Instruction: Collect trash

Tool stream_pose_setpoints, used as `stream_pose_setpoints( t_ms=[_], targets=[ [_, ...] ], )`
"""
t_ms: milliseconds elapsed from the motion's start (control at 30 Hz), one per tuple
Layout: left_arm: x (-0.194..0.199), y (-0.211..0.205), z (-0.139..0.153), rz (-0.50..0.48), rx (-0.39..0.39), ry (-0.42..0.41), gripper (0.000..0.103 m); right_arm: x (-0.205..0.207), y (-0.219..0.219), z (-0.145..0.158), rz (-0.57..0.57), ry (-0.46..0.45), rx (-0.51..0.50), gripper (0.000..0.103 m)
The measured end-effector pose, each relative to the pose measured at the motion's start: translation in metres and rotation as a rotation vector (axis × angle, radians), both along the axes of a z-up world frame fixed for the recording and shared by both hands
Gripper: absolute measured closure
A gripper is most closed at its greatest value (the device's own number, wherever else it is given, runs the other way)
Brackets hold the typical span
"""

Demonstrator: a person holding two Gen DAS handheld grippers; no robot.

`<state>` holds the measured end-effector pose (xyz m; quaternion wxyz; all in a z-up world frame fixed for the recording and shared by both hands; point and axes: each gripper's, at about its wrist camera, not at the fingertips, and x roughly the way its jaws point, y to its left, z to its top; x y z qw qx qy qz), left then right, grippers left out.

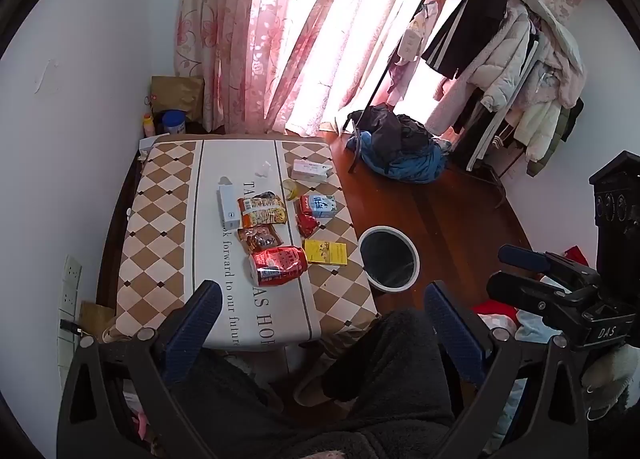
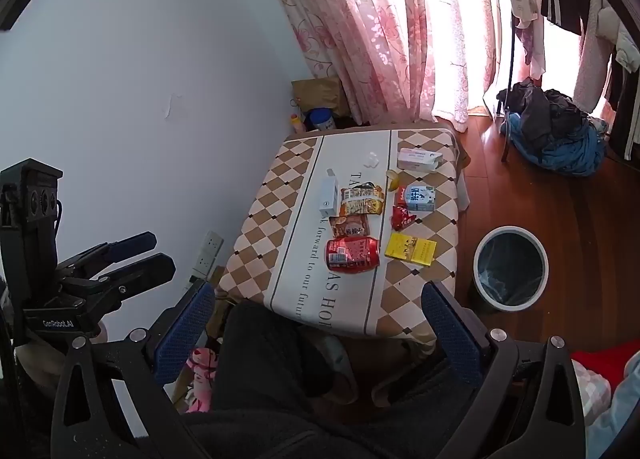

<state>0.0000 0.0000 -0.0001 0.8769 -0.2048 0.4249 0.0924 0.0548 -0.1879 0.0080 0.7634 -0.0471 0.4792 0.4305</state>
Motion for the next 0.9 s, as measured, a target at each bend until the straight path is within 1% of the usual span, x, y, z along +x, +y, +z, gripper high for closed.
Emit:
stream_pose_setpoints(
  t_ms=[333,433,567,900],
  targets=[
    [0.002,-0.004,0.002,-0.002,-0.012,-0.001,0.000,-0.003,0.007,0.001,0.010,0.010,-0.005,0.000],
    [0.003,-0.009,-0.002,0.000,-0.017,-0.004,0.000,0.001,0.011,-0.007,0.017,0.019,-0.005,0.000],
    [-0.003,-0.001,-0.006,-0.004,-0.036,-0.011,0.000,0.002,0.014,-0.011,0.029,0.026,-0.008,0.000],
    [-0.003,-0.001,-0.005,-0.006,-0.037,-0.010,0.000,0.007,0.020,-0.014,0.041,0.035,-0.003,0.000]
  ],
)
